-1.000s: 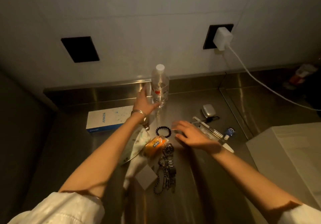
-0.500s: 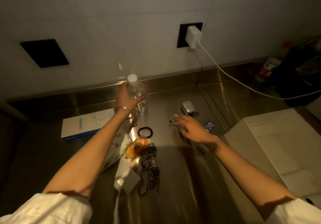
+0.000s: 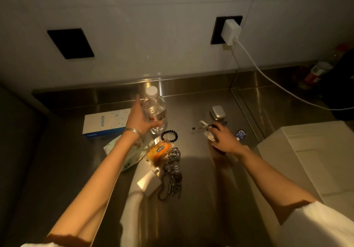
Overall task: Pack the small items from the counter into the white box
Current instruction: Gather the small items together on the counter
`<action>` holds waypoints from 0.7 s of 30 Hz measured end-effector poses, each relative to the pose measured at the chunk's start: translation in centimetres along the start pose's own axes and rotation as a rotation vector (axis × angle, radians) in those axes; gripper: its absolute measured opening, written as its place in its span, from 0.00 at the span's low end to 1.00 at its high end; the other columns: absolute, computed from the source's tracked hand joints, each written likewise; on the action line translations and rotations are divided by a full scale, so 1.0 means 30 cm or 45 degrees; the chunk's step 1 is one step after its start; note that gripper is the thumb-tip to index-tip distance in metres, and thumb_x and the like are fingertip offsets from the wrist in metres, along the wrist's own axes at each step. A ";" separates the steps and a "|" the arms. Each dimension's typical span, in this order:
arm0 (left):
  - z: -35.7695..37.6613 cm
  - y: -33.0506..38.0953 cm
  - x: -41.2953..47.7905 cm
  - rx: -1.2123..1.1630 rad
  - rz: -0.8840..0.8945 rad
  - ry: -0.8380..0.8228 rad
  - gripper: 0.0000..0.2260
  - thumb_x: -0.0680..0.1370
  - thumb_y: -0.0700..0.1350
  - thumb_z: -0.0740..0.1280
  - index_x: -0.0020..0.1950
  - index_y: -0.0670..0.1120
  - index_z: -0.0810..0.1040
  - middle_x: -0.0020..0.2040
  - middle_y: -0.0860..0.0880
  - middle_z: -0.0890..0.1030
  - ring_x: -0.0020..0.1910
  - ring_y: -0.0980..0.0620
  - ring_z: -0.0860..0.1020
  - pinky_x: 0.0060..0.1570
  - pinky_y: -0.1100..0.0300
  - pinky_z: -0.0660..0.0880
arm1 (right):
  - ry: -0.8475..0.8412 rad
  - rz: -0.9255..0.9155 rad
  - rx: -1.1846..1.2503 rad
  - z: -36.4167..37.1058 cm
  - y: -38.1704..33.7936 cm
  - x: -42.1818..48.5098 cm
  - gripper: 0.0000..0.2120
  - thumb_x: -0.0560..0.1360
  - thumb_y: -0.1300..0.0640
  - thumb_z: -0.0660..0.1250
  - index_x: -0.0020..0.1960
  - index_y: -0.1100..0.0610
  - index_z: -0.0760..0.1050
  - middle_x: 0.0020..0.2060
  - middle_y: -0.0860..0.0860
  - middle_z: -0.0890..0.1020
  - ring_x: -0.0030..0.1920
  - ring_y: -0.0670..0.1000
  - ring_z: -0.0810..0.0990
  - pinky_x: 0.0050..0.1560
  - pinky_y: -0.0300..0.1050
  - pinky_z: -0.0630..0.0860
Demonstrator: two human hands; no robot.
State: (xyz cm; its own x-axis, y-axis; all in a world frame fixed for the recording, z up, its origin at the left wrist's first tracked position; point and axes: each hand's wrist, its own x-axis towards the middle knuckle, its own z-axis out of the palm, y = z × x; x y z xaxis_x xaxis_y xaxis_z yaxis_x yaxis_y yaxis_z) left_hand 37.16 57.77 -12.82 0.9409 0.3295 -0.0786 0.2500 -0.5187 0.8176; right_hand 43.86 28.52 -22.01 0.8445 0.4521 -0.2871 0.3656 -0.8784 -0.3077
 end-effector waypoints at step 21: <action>0.255 -0.148 -0.330 0.463 0.340 -0.056 0.22 0.67 0.39 0.66 0.61 0.40 0.72 0.59 0.41 0.73 0.57 0.43 0.71 0.54 0.56 0.66 | 0.056 -0.429 0.123 0.120 -0.170 -0.199 0.22 0.76 0.56 0.63 0.69 0.55 0.67 0.74 0.54 0.60 0.73 0.54 0.60 0.73 0.51 0.57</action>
State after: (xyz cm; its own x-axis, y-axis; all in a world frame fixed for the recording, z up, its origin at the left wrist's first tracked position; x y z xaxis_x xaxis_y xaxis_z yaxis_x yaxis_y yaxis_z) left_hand 28.48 50.78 -20.03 0.9902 0.1165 0.0769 0.0539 -0.8271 0.5595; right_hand 35.55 30.84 -21.99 0.6997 0.7050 -0.1162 0.5897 -0.6616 -0.4631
